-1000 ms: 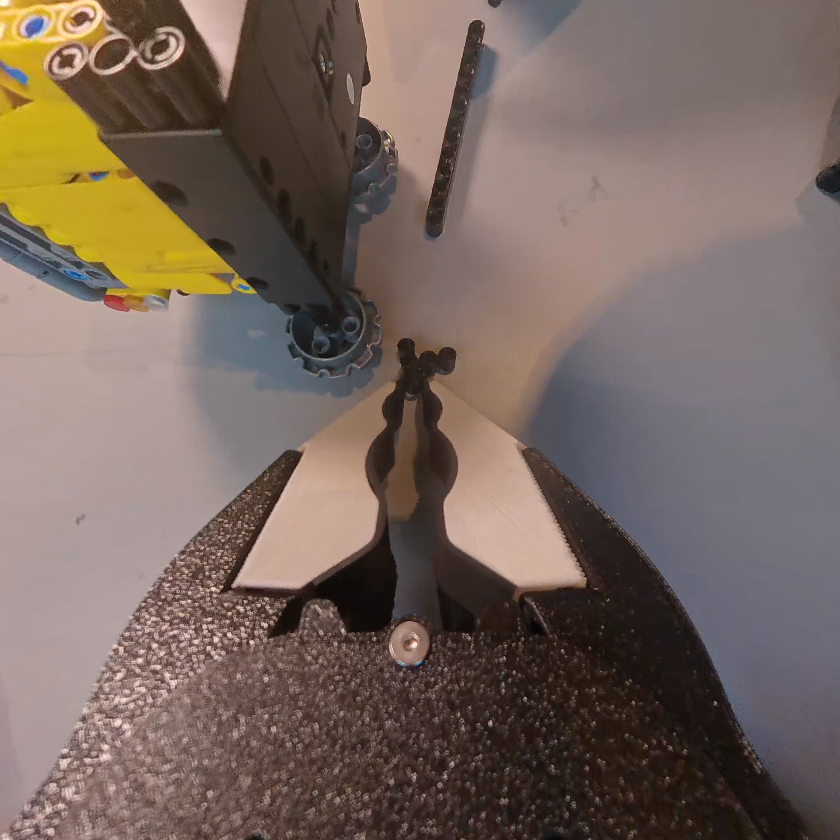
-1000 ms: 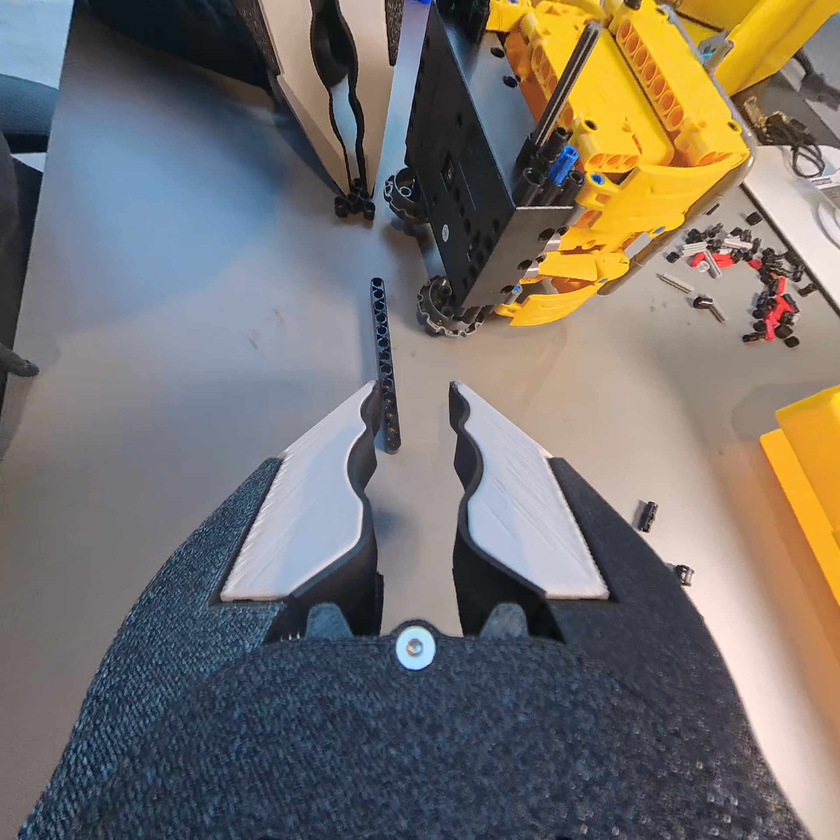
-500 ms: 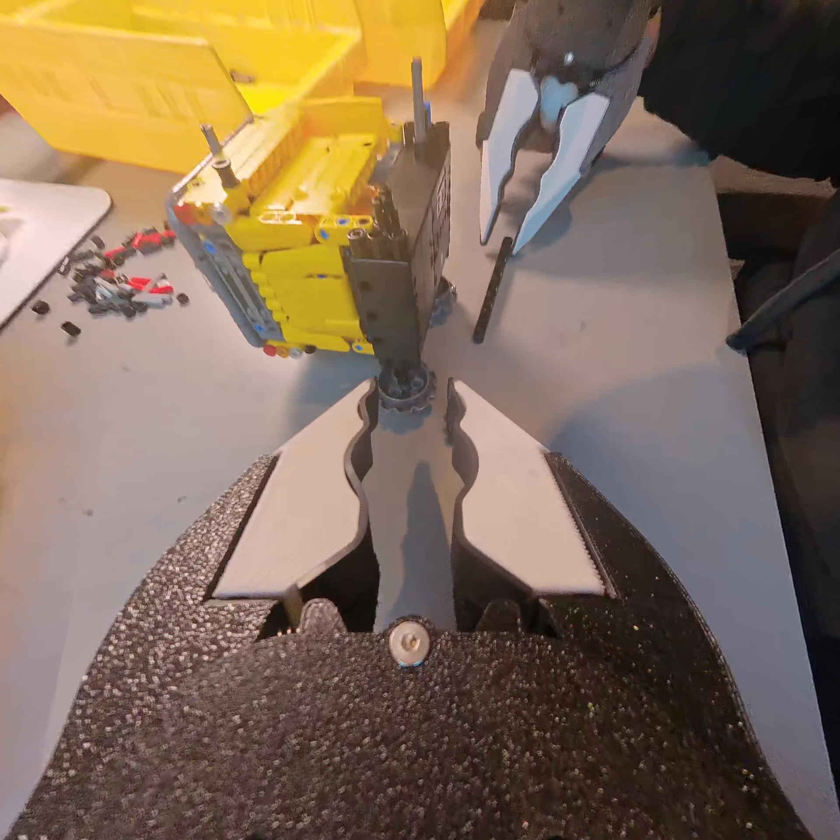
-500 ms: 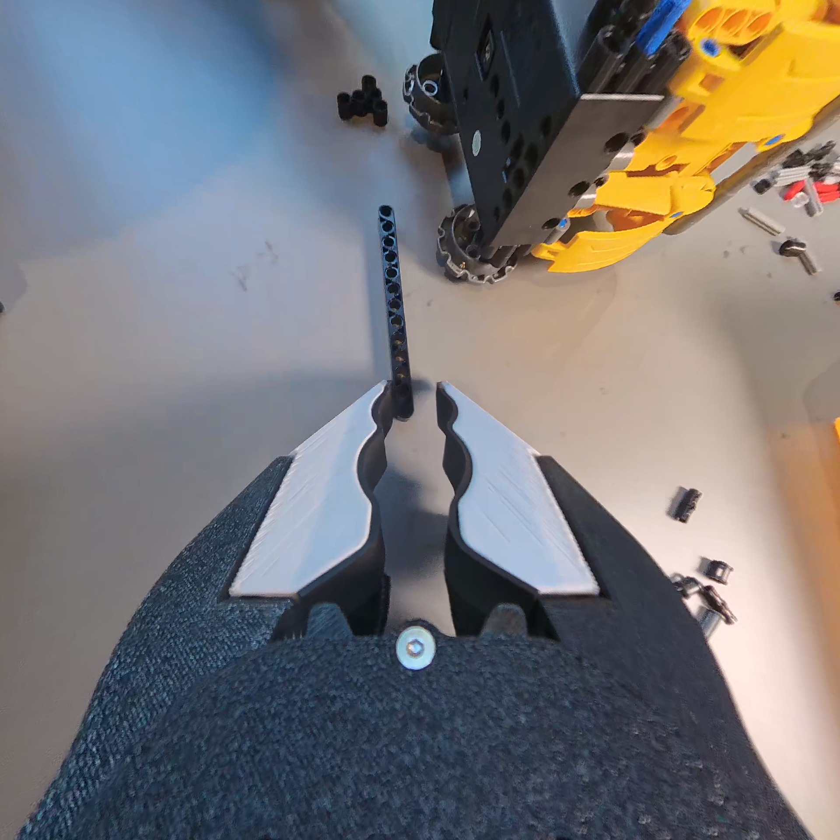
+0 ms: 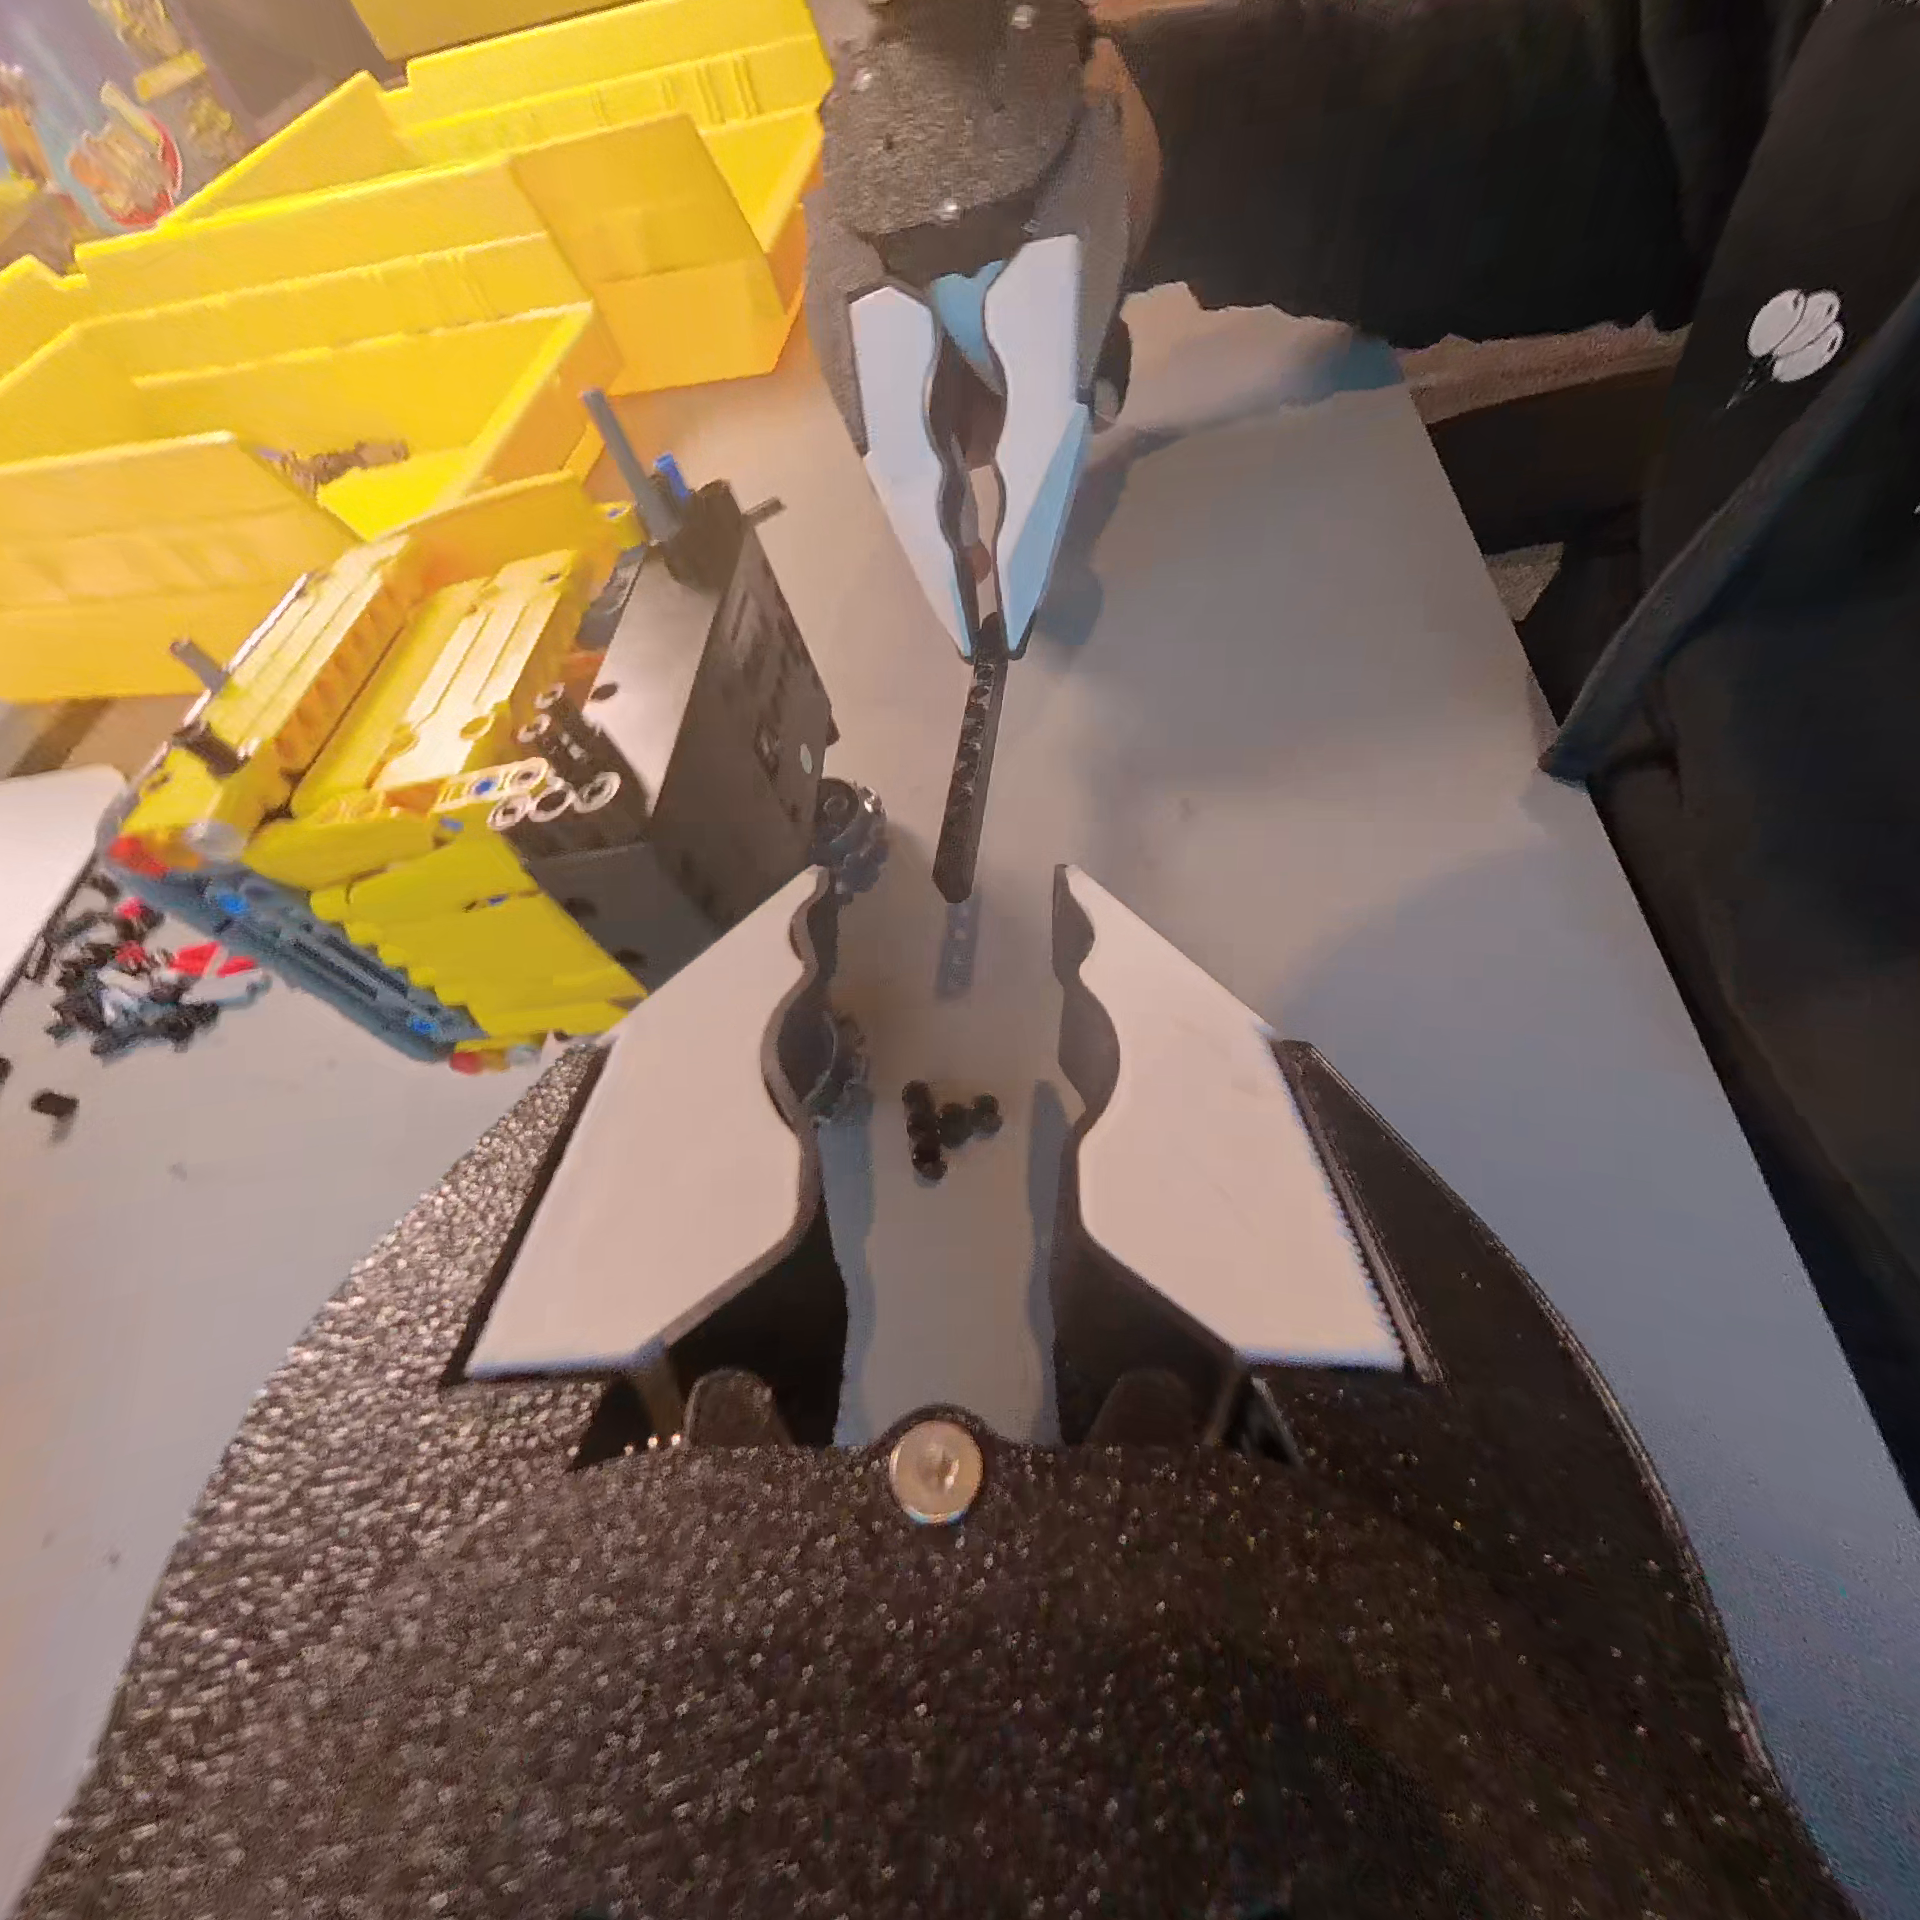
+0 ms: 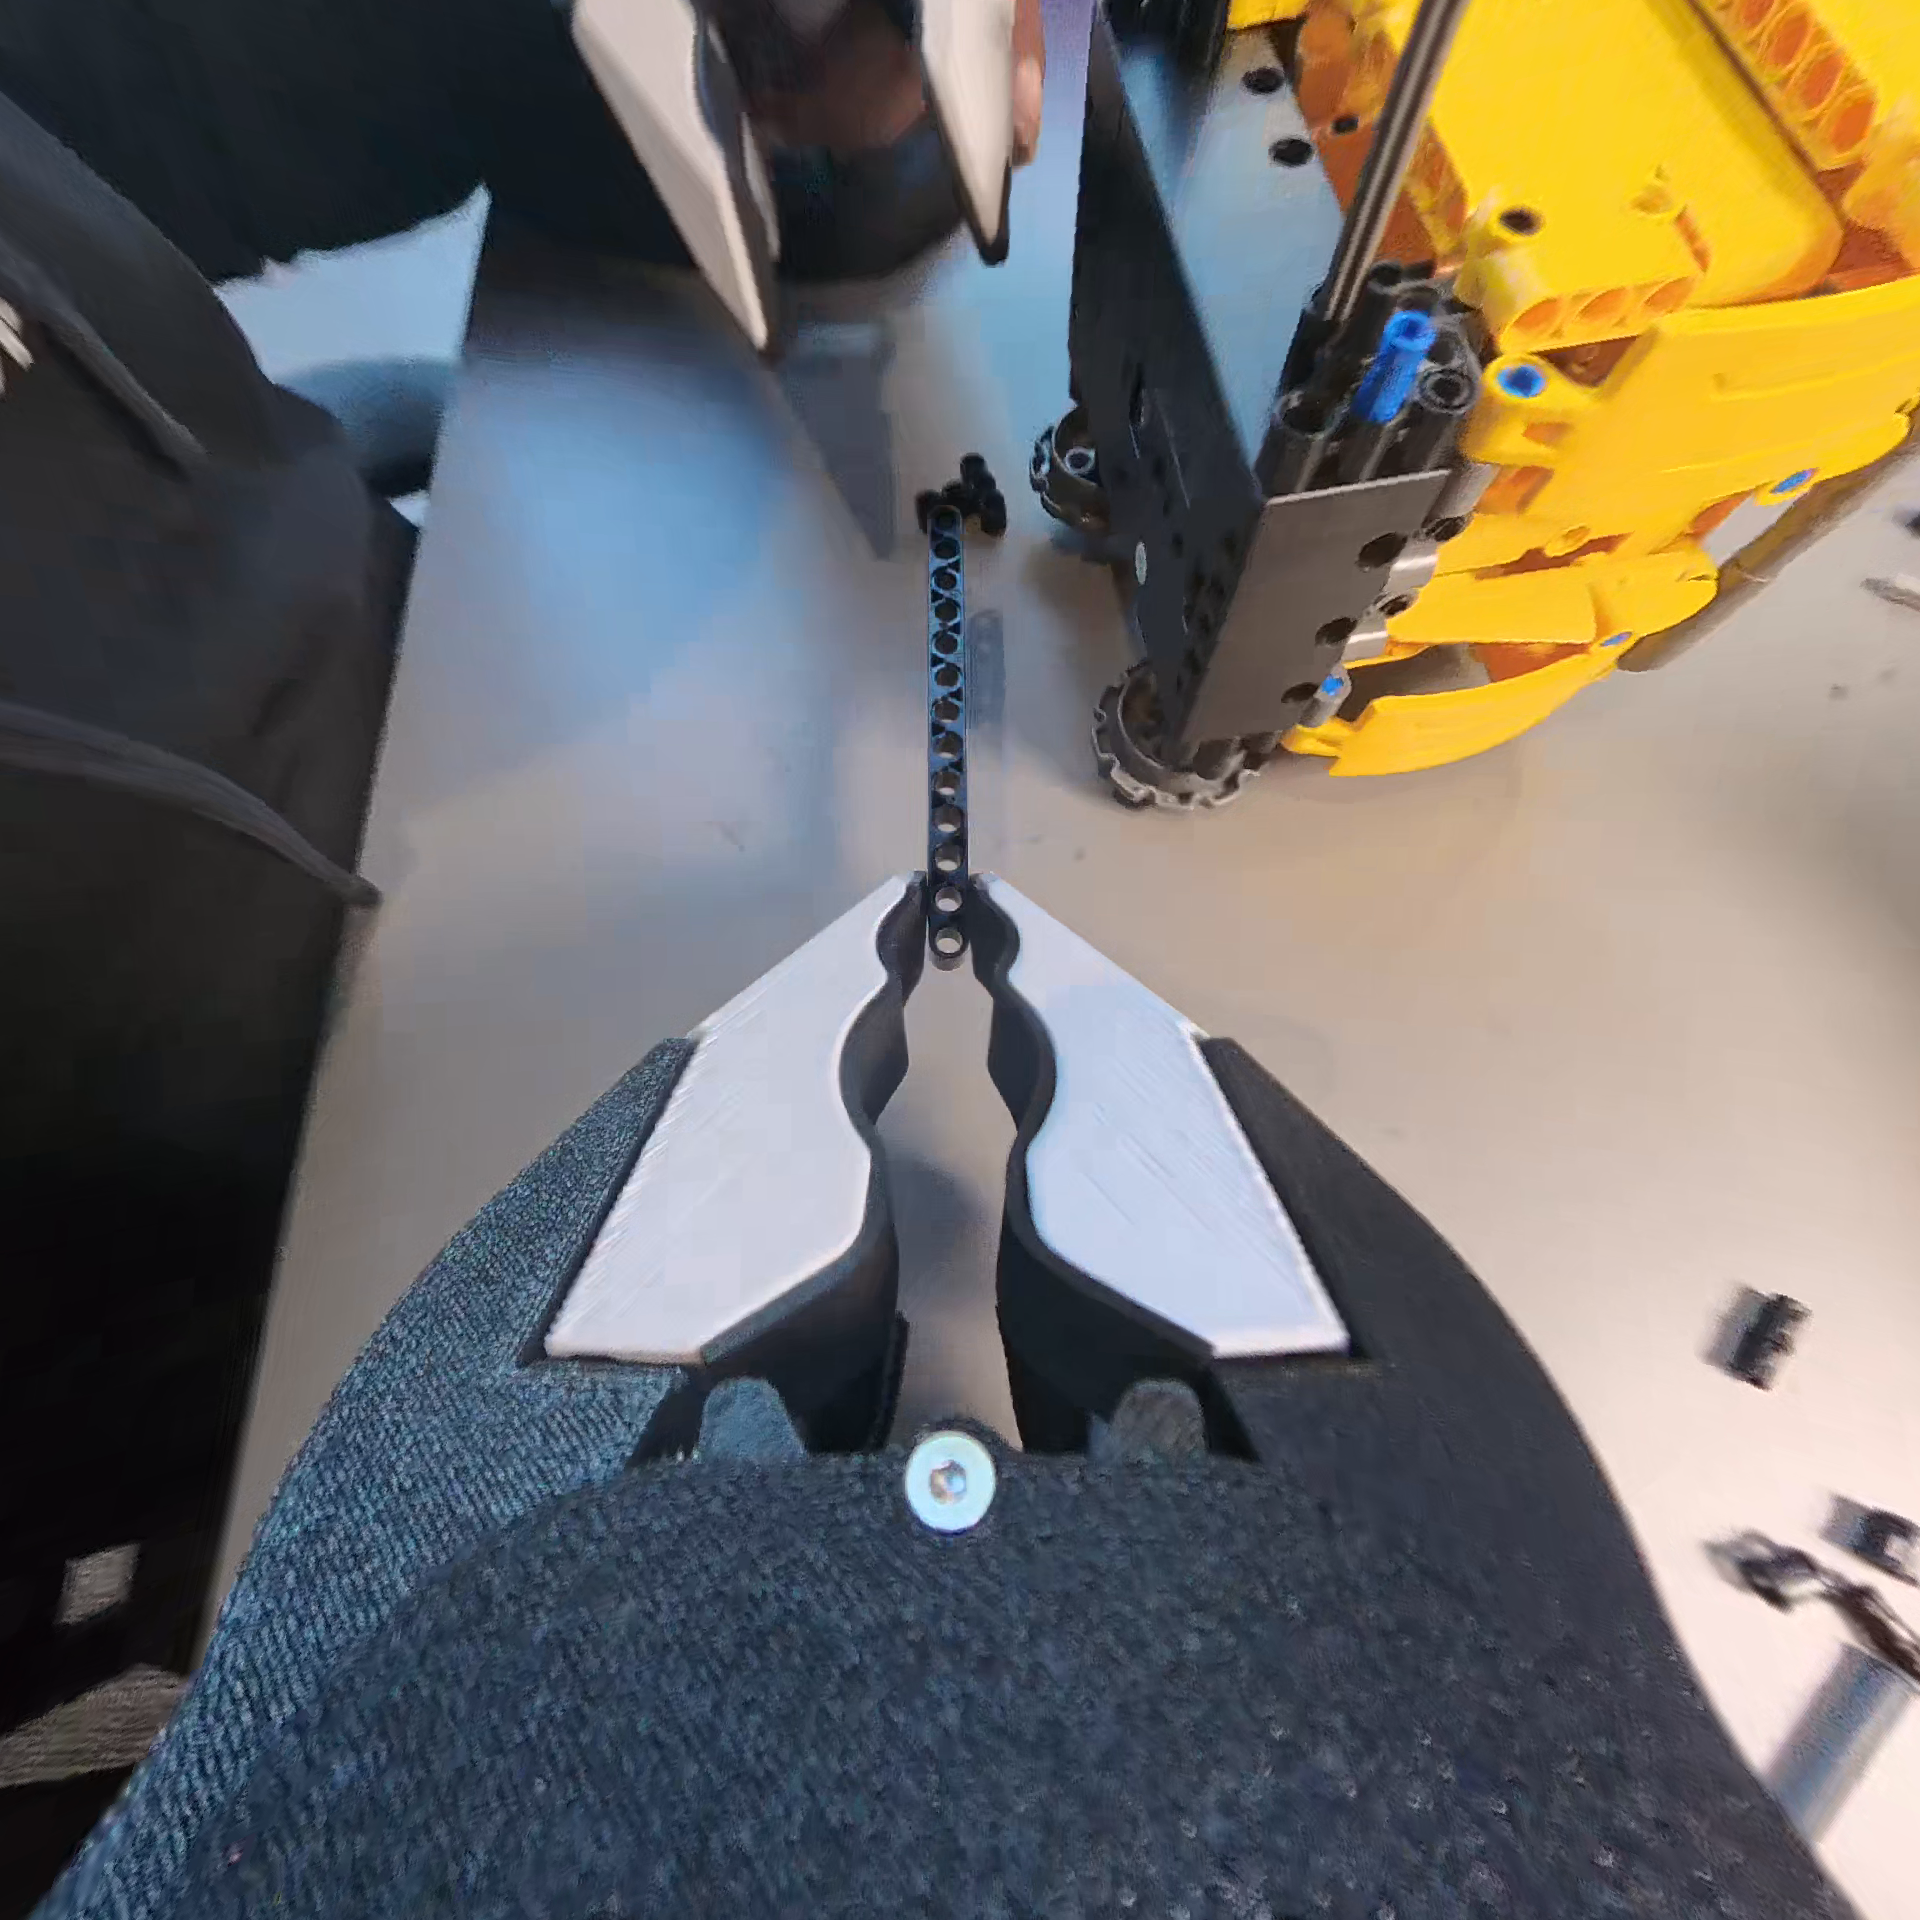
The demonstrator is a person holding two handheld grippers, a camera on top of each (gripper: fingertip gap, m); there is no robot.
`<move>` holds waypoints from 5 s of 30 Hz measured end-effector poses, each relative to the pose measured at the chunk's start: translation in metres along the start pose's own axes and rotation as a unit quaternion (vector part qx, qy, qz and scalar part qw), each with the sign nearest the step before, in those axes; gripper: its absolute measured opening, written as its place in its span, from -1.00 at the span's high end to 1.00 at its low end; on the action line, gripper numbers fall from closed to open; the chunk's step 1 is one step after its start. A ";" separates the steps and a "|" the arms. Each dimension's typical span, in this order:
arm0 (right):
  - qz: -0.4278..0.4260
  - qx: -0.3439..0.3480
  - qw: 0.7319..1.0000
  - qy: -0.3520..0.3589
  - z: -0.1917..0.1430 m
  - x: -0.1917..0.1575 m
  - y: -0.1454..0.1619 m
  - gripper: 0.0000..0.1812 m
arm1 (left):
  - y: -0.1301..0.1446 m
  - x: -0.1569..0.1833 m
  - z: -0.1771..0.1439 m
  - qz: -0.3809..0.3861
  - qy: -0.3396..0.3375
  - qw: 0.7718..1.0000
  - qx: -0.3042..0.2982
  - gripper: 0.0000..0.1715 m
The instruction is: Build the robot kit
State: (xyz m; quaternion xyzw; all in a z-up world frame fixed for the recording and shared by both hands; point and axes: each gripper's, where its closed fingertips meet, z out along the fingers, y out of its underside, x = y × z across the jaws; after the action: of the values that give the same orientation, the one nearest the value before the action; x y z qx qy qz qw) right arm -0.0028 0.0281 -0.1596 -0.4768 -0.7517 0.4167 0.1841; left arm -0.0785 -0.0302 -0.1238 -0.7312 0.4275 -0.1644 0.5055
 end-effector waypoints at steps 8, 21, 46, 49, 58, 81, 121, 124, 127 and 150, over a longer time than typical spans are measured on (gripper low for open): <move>0.069 0.034 0.991 -0.111 0.001 -0.022 -0.022 0.92 | -0.004 0.015 0.025 0.142 -0.007 0.989 -0.044 0.79; 0.044 0.124 0.986 -0.100 -0.004 -0.015 -0.042 0.90 | -0.007 0.009 0.015 0.010 0.037 0.999 0.011 0.90; -0.074 0.227 0.971 -0.008 -0.017 -0.004 -0.065 0.92 | -0.022 -0.010 0.002 -0.085 0.060 0.990 0.093 0.88; -0.068 0.232 0.970 -0.018 -0.014 -0.007 -0.067 0.91 | -0.023 -0.006 0.004 -0.061 0.060 0.992 0.089 1.00; -0.067 0.218 0.973 -0.016 -0.012 -0.006 -0.061 0.91 | -0.017 -0.006 0.003 -0.044 0.044 0.995 0.078 0.75; -0.075 0.204 0.976 -0.011 -0.007 -0.007 -0.059 0.91 | -0.024 -0.005 0.000 -0.040 0.040 0.994 0.091 0.94; -0.115 0.106 0.987 0.025 -0.009 0.005 -0.029 0.92 | -0.004 -0.012 0.015 -0.020 0.011 0.999 0.038 0.90; -0.108 0.099 0.988 0.037 -0.014 0.011 -0.024 0.92 | -0.007 -0.017 0.010 -0.032 0.008 0.998 0.053 0.90; -0.110 0.089 0.989 0.039 -0.013 0.012 -0.020 0.92 | -0.007 -0.018 0.010 -0.035 0.004 0.998 0.054 0.85; -0.122 -0.040 0.991 0.049 0.008 0.016 0.022 0.83 | -0.002 -0.016 0.013 -0.037 0.010 0.998 0.042 0.79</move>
State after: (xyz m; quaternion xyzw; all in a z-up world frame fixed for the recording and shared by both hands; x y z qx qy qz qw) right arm -0.0035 0.0428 -0.1843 -0.4087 -0.8104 0.3367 0.2508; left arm -0.0783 -0.0096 -0.1244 -0.7231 0.3980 -0.2082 0.5248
